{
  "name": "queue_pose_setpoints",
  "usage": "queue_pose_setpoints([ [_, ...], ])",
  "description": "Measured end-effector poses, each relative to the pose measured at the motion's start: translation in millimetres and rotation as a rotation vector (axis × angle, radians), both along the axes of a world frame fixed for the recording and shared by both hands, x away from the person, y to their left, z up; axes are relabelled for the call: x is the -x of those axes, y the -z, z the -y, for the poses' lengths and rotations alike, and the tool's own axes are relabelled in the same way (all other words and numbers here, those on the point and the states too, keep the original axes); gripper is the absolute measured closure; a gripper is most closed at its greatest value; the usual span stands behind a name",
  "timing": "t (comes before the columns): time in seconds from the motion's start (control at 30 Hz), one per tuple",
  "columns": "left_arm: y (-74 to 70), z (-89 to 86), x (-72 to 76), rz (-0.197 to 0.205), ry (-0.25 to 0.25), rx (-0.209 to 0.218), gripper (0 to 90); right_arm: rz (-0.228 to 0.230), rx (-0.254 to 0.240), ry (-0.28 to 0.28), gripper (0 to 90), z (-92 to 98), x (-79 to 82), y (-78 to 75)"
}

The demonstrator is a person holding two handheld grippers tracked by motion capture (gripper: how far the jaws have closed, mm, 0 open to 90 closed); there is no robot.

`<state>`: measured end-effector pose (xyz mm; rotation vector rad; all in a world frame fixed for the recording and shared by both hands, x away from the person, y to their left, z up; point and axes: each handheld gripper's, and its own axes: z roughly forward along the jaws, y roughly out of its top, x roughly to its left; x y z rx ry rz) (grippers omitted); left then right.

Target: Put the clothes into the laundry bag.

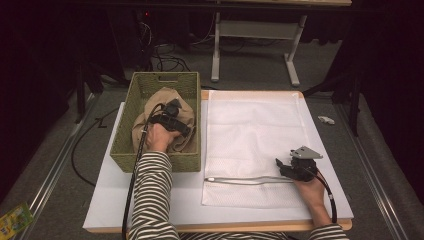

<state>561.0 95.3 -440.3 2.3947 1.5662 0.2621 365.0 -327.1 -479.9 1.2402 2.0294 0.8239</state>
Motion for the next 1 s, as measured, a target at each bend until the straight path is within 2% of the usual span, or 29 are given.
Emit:
queue_pose_setpoints([
  [0.17, 2.5, 1.2, 1.9, 0.015, 0.008, -0.037, 6.5, 0.001, 0.003, -0.001, 32.1, -0.3, 0.0, 0.1],
  [0.4, 5.6, 7.6, 2.4, 0.019, 0.010, -0.101, 8.4, -0.001, 0.017, 0.001, 32.3, -1.8, 0.0, 0.5],
  [0.53, 5.7, 5.4, 1.9, 0.007, 0.005, -0.079, 10.4, 0.001, 0.020, 0.000, 32.3, -2.5, 0.0, 0.8],
  [0.8, 1.3, 1.3, 0.0, -0.032, -0.026, -0.031, 32.7, 0.002, 0.021, 0.001, 32.3, -2.6, 0.1, 0.8],
  [0.9, -0.3, -1.0, -1.2, -0.040, -0.055, -0.026, 44.8, 0.002, 0.025, -0.001, 32.3, -3.1, 0.2, 0.9],
  [1.0, -2.7, -2.0, -2.1, -0.052, -0.073, -0.016, 50.8, 0.001, 0.025, 0.001, 32.3, -2.9, 0.1, 0.8],
])
